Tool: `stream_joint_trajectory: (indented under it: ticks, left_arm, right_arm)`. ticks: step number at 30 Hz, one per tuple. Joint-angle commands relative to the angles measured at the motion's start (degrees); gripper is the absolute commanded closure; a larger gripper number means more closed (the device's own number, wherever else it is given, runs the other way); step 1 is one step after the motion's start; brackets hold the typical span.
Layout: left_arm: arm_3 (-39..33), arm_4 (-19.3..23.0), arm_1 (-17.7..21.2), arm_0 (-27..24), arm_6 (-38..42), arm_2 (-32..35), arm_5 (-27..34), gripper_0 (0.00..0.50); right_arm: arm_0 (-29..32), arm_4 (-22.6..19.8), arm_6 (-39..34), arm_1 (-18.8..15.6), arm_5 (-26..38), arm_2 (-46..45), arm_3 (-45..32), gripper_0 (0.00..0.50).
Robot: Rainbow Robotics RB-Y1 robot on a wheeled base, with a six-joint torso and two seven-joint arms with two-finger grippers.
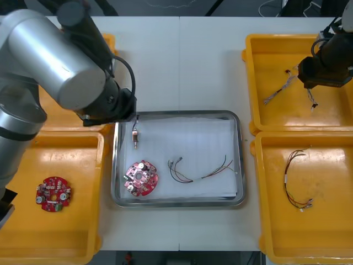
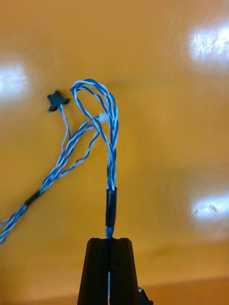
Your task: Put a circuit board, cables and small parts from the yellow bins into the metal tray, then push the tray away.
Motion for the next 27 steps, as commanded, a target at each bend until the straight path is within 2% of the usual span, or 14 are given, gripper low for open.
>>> stream_joint_trajectory:
  ticks: [1, 5, 10, 14, 20, 27]
  left_arm:
    - [3.04, 3.78, 4.31, -3.71, -15.81, 6.04, 0.64, 0.0]
    - [8.22, 5.37, 5.63, -5.38, -22.23, 10.0, 0.64, 0.0]
    - [16.22, 3.7, 6.07, -8.11, -30.05, 13.34, -0.24, 0.0]
    - [21.14, 1.24, 6.07, -9.78, -34.09, 13.95, -2.35, 0.0]
    - [28.88, -1.49, 6.07, -10.74, -40.25, 15.01, -9.12, 0.0]
    - [37.14, -2.63, 5.98, -11.36, -46.22, 15.18, -17.29, 0.0]
  right_arm:
    - [1.59, 1.11, -0.76, -2.61, 6.21, -3.6, -8.74, 0.5]
    - [4.05, 1.11, -0.76, -2.61, 12.54, -4.47, -17.8, 0.5]
    - [6.95, 0.06, -0.06, -2.61, 20.62, -4.56, -29.22, 0.5]
    - [7.65, -2.49, 0.47, -2.61, 20.94, -4.56, -35.99, 0.5]
    - [8.79, -7.59, 0.56, -2.61, 20.94, -4.56, -46.54, 0.5]
    - [13.1, -15.67, 1.09, -2.61, 20.94, -3.77, -56.64, 0.5]
